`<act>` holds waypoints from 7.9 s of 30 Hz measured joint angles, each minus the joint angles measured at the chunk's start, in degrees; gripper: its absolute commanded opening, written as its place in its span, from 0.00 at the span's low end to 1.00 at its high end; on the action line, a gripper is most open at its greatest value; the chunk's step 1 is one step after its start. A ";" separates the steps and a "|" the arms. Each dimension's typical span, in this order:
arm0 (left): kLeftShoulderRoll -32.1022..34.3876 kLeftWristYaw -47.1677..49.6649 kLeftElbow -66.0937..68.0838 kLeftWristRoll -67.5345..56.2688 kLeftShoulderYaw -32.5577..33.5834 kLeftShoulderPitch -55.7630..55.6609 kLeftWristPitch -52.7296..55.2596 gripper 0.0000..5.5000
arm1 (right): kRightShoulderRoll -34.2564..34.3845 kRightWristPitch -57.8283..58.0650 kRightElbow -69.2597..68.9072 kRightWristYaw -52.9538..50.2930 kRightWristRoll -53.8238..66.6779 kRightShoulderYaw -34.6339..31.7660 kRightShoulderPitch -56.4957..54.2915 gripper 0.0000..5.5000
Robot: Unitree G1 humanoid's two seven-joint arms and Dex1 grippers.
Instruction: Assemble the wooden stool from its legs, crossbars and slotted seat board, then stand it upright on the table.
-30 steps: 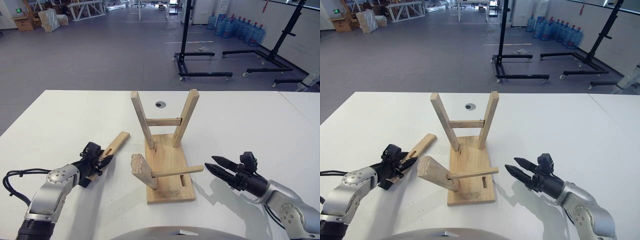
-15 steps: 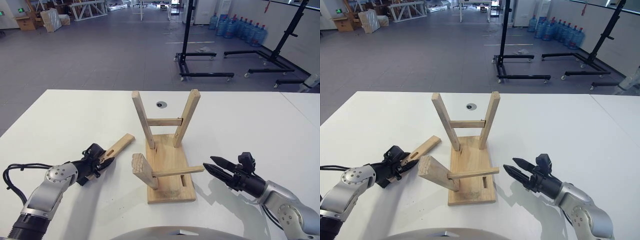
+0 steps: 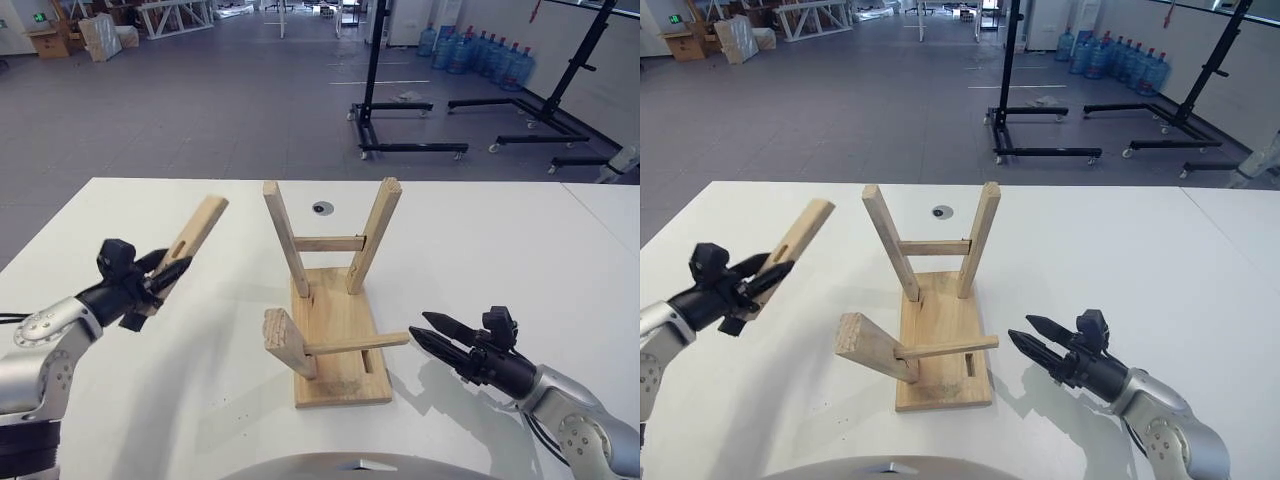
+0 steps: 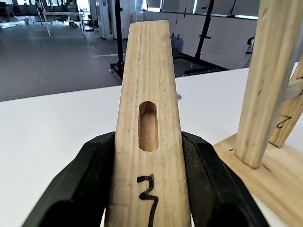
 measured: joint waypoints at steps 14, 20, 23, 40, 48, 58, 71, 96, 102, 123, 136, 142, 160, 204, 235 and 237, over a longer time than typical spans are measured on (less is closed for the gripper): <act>-4.86 -11.87 -12.93 -32.23 -8.40 -12.70 8.06 0.37 | 7.87 8.14 -5.87 -5.20 21.80 4.30 -28.48 0.69; -6.50 -17.42 -4.26 -25.50 -16.24 -15.62 8.19 0.37 | 9.73 9.36 -5.50 -4.01 23.87 7.83 -32.40 0.69; -8.25 -19.00 -2.82 -23.31 -18.55 -15.89 7.98 0.37 | 11.13 9.28 -4.33 -4.03 23.11 9.53 -33.63 0.69; -11.80 -20.40 -2.71 -18.16 -21.45 -17.24 7.30 0.37 | 15.62 7.73 3.91 -1.19 14.55 14.29 -36.53 0.51; -12.64 -20.77 -2.71 -17.71 -21.46 -16.94 7.00 0.37 | 15.28 9.95 3.08 -0.33 15.66 13.63 -36.50 0.38; -14.02 -19.96 0.79 -18.43 -19.57 -17.03 7.37 0.61 | 15.36 6.21 1.59 -0.26 13.23 11.81 -36.47 0.38; -11.22 -11.03 0.76 -16.93 -5.75 -9.83 4.60 0.66 | -4.81 3.47 8.29 17.41 7.84 1.15 -25.15 0.38; -11.47 -8.61 1.03 -16.48 -4.76 -9.65 3.65 0.66 | -14.14 2.30 12.45 31.20 1.72 4.66 -24.48 0.37; -11.51 -8.19 1.45 -14.45 -5.41 -9.65 2.67 0.66 | -14.40 -0.24 14.82 34.53 -0.84 8.71 -27.31 0.37; -13.33 -8.13 1.64 -13.00 -6.59 -8.87 0.44 0.66 | -15.35 -9.67 9.46 34.16 -7.73 11.95 -29.51 0.37; -13.66 -7.90 1.44 -12.30 -6.55 -6.84 0.17 0.66 | -12.82 -20.23 7.09 32.57 -7.01 9.89 -20.74 0.37; -13.66 -7.82 1.45 -12.14 -6.62 -6.85 0.16 0.66 | -12.83 -20.16 6.36 32.12 -6.98 10.03 -20.46 0.37; -14.50 -7.76 1.48 -10.35 -8.42 -6.84 -0.61 0.66 | -14.12 -25.43 8.16 33.41 -7.69 12.29 -21.33 0.37; -16.78 -8.27 4.34 -6.97 -11.88 -7.14 -2.09 0.66 | -9.57 -38.71 18.91 30.57 -18.08 19.91 -20.52 0.77; -3.05 -12.06 -8.17 19.94 -34.43 16.37 -8.65 0.66 | -9.32 -61.85 70.43 34.43 -25.48 11.06 -29.95 0.77; -7.23 -8.47 -6.89 20.64 -36.16 15.26 -9.08 0.66 | -10.64 -63.61 77.45 34.76 -25.99 9.21 -32.40 0.77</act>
